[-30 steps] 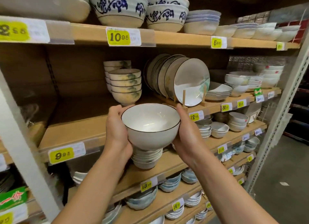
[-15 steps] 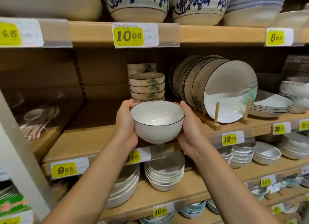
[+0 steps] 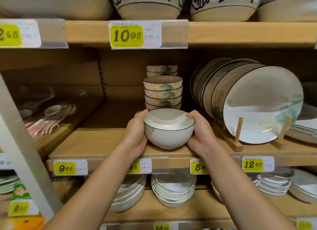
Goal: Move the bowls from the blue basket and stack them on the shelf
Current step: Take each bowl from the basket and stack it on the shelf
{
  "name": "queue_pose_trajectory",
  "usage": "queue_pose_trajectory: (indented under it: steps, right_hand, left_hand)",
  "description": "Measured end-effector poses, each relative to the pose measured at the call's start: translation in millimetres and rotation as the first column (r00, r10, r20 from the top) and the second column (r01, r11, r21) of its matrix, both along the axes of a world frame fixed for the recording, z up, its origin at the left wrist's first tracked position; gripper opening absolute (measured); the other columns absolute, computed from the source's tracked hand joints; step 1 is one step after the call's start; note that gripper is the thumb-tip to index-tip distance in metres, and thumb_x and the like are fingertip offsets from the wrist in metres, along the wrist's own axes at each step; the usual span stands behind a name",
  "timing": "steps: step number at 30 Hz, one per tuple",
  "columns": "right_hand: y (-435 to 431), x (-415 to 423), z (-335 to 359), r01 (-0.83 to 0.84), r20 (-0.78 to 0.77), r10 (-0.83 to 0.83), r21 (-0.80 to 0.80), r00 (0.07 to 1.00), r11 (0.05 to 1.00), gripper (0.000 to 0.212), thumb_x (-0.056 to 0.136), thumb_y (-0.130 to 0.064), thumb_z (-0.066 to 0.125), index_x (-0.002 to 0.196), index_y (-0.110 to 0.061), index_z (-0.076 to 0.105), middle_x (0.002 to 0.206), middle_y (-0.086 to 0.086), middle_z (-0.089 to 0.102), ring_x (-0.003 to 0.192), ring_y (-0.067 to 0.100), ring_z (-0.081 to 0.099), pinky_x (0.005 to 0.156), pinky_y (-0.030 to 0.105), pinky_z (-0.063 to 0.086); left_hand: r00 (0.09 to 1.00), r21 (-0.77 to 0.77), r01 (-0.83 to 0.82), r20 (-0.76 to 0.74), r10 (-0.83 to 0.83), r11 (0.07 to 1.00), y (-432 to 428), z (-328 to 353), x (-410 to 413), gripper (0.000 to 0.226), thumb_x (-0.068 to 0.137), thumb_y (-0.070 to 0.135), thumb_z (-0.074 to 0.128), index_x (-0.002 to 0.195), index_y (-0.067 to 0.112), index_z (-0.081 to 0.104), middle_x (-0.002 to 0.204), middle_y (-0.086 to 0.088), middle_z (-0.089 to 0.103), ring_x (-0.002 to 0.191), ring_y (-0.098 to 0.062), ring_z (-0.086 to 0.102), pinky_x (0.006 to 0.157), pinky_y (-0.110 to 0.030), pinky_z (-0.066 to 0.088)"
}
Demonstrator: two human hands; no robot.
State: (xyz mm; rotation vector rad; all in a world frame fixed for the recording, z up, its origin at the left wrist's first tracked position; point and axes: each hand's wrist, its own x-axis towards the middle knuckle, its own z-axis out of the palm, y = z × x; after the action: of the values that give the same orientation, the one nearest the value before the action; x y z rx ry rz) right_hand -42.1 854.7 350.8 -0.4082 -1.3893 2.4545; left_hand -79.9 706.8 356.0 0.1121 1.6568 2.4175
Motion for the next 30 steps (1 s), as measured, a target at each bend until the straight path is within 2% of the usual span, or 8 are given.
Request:
queue_pose_trajectory:
  steps: [6, 12, 16, 19, 23, 25, 28, 30]
  right_hand:
    - [5.1, -8.3, 4.1, -0.085, 0.049, 0.085, 0.001, 0.995, 0.996, 0.052, 0.082, -0.011, 0.045, 0.130, 0.004, 0.055, 0.118, 0.025, 0.066, 0.114, 0.040, 0.061, 0.101, 0.053, 0.047]
    - [7.4, -9.2, 7.3, -0.094, 0.067, 0.091, 0.045, 0.994, 0.995, 0.046, 0.086, -0.012, 0.049, 0.129, 0.003, 0.058, 0.121, 0.023, 0.066, 0.115, 0.037, 0.062, 0.099, 0.048, 0.049]
    - [-1.5, 8.6, -13.7, 0.056, -0.053, -0.046, 0.226, 0.998, 0.972, 0.023, 0.088, -0.029, 0.055, 0.093, -0.025, 0.077, 0.096, -0.002, 0.077, 0.091, 0.012, 0.072, 0.082, 0.036, 0.055]
    - [-12.1, 14.3, -19.5, 0.069, -0.084, -0.044, 0.327, 0.995, 0.943, 0.032, 0.077, -0.031, 0.056, 0.107, -0.031, 0.067, 0.097, -0.009, 0.075, 0.092, 0.009, 0.070, 0.078, 0.030, 0.055]
    - [-5.2, 3.2, -2.5, 0.023, 0.017, -0.024, 0.084, 1.000, 0.996, 0.030, 0.084, -0.011, 0.051, 0.110, -0.007, 0.066, 0.101, 0.014, 0.075, 0.101, 0.031, 0.068, 0.093, 0.046, 0.053]
    - [1.4, 1.9, 3.0, 0.018, 0.037, -0.020, 0.047, 0.999, 0.999, 0.032, 0.089, -0.014, 0.052, 0.116, -0.002, 0.065, 0.107, 0.019, 0.072, 0.106, 0.033, 0.067, 0.096, 0.046, 0.051]
    - [1.9, 8.0, -3.8, 0.109, 0.007, -0.110, 0.103, 0.994, 0.989, 0.026, 0.092, -0.029, 0.056, 0.105, -0.010, 0.070, 0.096, 0.008, 0.076, 0.092, 0.021, 0.072, 0.084, 0.037, 0.055]
    - [-5.3, 15.0, -12.7, 0.130, -0.060, -0.121, 0.191, 0.991, 0.973, 0.034, 0.085, -0.038, 0.059, 0.111, -0.019, 0.068, 0.101, -0.001, 0.075, 0.092, 0.013, 0.071, 0.080, 0.031, 0.053]
  left_hand:
    - [1.000, -0.011, 0.024, 0.000, -0.024, 1.000, -1.5, 4.9, -4.8, 0.030, 0.094, 0.009, 0.049, 0.120, -0.001, 0.061, 0.115, -0.021, 0.069, 0.111, -0.033, 0.064, 0.101, -0.047, 0.048]
    - [0.991, 0.022, 0.081, 0.101, -0.083, 0.996, -1.3, 5.6, -8.3, 0.037, 0.090, 0.008, 0.043, 0.122, -0.001, 0.060, 0.115, -0.022, 0.068, 0.113, -0.036, 0.063, 0.101, -0.048, 0.047]
    - [0.996, 0.023, 0.030, 0.081, -0.032, 0.999, 2.2, 0.8, -12.2, 0.033, 0.087, 0.006, 0.045, 0.113, 0.000, 0.064, 0.108, -0.021, 0.071, 0.105, -0.035, 0.066, 0.097, -0.048, 0.051]
    - [0.999, 0.002, 0.007, 0.051, -0.007, 1.000, 5.1, -5.1, -9.8, 0.023, 0.089, 0.012, 0.047, 0.099, 0.009, 0.067, 0.094, -0.012, 0.076, 0.096, -0.028, 0.070, 0.092, -0.044, 0.054]
    - [1.000, -0.040, 0.004, -0.031, -0.005, 0.999, 3.2, -17.9, -2.5, 0.026, 0.095, 0.025, 0.048, 0.118, 0.017, 0.057, 0.107, -0.005, 0.073, 0.101, -0.020, 0.068, 0.092, -0.040, 0.055]
    - [0.999, -0.032, 0.005, -0.048, -0.007, 0.999, 0.3, -17.5, -4.0, 0.027, 0.094, 0.026, 0.050, 0.118, 0.016, 0.058, 0.109, -0.004, 0.072, 0.103, -0.019, 0.067, 0.092, -0.039, 0.054]
    - [0.998, -0.003, 0.057, -0.003, -0.057, 0.998, 1.8, -7.9, -10.8, 0.028, 0.090, 0.019, 0.051, 0.113, 0.010, 0.066, 0.105, -0.009, 0.075, 0.103, -0.024, 0.069, 0.096, -0.045, 0.052]
    - [0.996, -0.010, 0.086, 0.019, -0.086, 0.996, 4.1, -3.5, -11.4, 0.031, 0.088, 0.015, 0.050, 0.113, 0.007, 0.067, 0.103, -0.012, 0.075, 0.103, -0.027, 0.069, 0.099, -0.046, 0.051]
